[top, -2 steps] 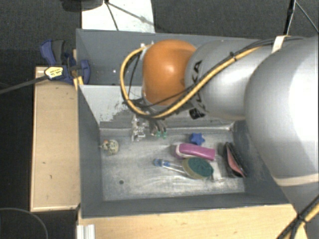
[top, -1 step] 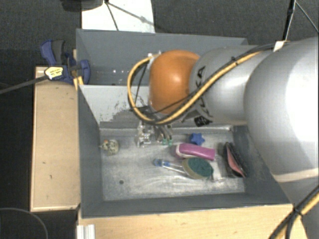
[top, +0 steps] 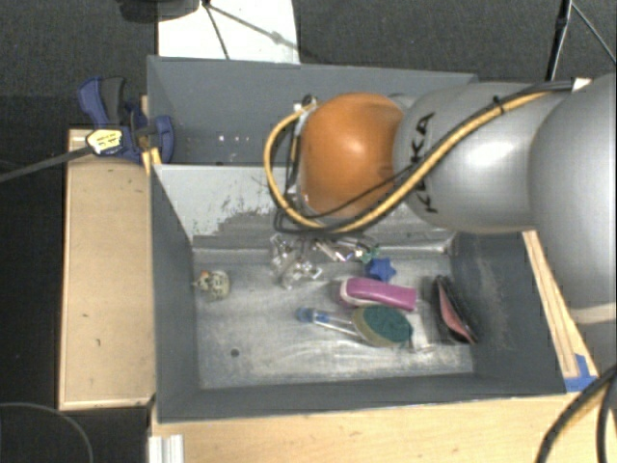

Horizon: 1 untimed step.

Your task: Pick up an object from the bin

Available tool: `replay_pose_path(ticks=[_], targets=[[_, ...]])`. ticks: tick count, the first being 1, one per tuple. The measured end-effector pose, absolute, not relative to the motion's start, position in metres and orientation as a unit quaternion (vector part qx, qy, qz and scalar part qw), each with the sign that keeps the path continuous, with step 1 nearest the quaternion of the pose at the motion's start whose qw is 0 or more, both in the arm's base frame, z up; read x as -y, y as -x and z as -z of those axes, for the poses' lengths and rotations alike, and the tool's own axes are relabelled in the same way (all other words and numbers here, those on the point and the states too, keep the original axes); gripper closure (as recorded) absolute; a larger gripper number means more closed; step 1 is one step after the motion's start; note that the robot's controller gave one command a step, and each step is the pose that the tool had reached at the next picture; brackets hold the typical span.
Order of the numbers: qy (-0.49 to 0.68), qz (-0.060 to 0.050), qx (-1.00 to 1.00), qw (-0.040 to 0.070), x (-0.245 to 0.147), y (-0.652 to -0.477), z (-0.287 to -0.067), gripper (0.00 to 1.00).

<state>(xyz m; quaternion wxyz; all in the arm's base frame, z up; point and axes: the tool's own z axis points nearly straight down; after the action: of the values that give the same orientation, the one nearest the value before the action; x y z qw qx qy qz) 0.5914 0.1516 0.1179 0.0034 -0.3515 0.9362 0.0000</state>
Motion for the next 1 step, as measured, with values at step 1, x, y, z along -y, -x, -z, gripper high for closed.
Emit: replay_pose_path(ticks=[1], targets=[[0.338,0.001,-0.941,0.006,-0.1153,-0.5899,-0.2388,1.0]])
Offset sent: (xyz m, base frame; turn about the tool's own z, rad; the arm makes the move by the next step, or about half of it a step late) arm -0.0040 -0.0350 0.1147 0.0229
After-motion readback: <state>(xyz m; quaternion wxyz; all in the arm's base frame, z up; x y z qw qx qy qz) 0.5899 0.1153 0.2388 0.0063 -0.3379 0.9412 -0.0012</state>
